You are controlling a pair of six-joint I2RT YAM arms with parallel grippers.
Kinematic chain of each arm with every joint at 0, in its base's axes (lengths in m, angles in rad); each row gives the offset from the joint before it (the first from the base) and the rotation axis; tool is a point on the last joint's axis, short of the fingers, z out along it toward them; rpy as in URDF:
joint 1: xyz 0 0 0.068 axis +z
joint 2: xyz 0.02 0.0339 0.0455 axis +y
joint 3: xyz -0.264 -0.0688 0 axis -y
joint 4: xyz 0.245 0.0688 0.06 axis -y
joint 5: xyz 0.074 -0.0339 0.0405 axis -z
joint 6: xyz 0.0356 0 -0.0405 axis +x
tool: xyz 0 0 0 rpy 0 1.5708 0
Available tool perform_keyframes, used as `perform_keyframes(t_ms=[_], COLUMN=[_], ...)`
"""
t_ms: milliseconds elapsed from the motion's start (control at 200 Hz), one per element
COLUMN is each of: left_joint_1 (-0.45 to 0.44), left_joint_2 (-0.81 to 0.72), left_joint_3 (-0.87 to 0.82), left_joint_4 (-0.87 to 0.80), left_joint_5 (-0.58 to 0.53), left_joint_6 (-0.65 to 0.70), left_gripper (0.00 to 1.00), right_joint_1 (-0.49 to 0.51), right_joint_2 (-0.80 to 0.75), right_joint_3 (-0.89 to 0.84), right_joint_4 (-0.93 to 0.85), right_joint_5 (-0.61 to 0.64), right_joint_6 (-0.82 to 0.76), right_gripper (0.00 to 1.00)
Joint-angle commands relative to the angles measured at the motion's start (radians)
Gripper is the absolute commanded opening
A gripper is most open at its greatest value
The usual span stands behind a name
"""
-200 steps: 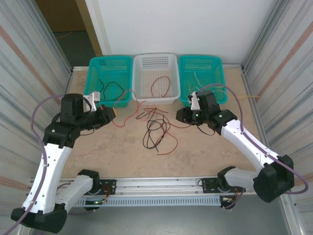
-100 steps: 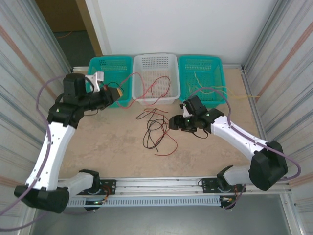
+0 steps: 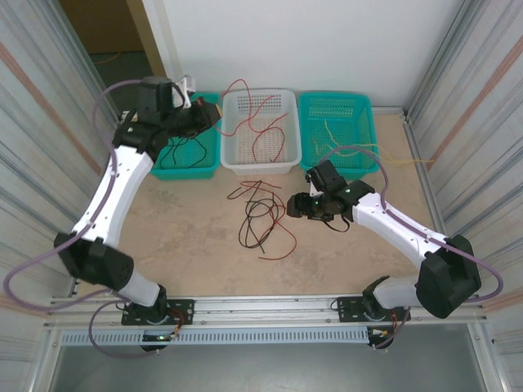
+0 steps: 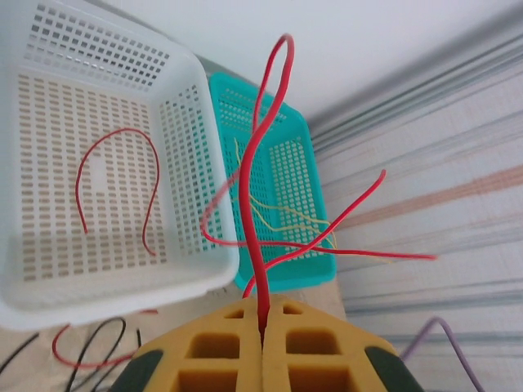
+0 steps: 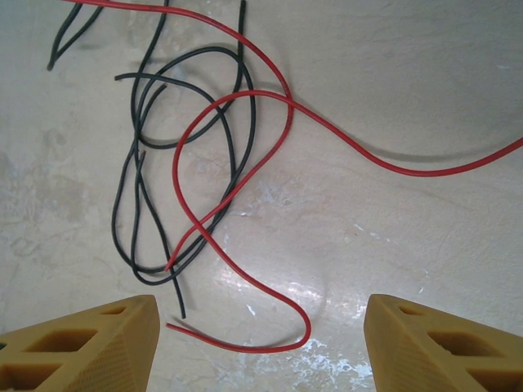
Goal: Untangle the cables
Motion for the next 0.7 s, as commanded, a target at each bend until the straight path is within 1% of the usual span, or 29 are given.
perform_keyframes(t_ms=[0,135,240,250,266,311,331,351,391,461,521,596,691], left_joint_1=[-0.025,-0.031,-0.03,-0.03,-0.031,-0.03,-0.03,-0.031,-0.031,-0.03,-0.035,-0.041,-0.042], left_joint_2=[0.082,0.195,0.309,0.322,0.34,0.394,0.415,0.434,0.463,0.48,0.472,0.431,0.334], left_joint_3=[0.095,0.185,0.286,0.294,0.314,0.368,0.39,0.407,0.43,0.423,0.399,0.349,0.264], left_joint_4=[0.026,0.021,0.017,0.015,0.013,-0.006,-0.022,-0.035,-0.055,-0.062,-0.058,-0.042,-0.029], left_joint_5=[-0.032,-0.074,-0.073,-0.071,-0.067,-0.069,-0.075,-0.078,-0.091,-0.107,-0.104,-0.099,-0.083], left_joint_6=[0.006,0.004,0.006,0.006,0.007,0.013,0.014,0.016,0.016,0.008,0.014,0.034,0.056], left_gripper=[0.0,0.0,0.0,0.02,0.08,0.28,0.36,0.42,0.49,0.59,0.64,0.67,0.67], right_joint_1=[0.008,0.023,0.032,0.033,0.033,0.038,0.042,0.046,0.054,0.07,0.081,0.087,0.092], right_joint_2=[-0.029,-0.03,-0.024,-0.023,-0.021,-0.009,-0.005,0.001,0.011,0.03,0.048,0.085,0.169], right_joint_3=[0.017,0.017,0.014,0.015,0.015,0.02,0.024,0.028,0.039,0.057,0.071,0.091,0.123], right_joint_4=[-0.035,-0.052,-0.052,-0.052,-0.052,-0.055,-0.058,-0.062,-0.069,-0.079,-0.084,-0.09,-0.105], right_joint_5=[0.033,0.047,0.047,0.046,0.046,0.046,0.046,0.048,0.05,0.055,0.052,0.038,-0.005], right_joint_6=[0.006,0.006,0.005,0.004,0.004,0.0,-0.001,-0.004,-0.011,-0.024,-0.036,-0.053,-0.086], right_gripper=[0.67,0.67,0.67,0.67,0.67,0.67,0.67,0.67,0.67,0.67,0.68,0.69,0.69])
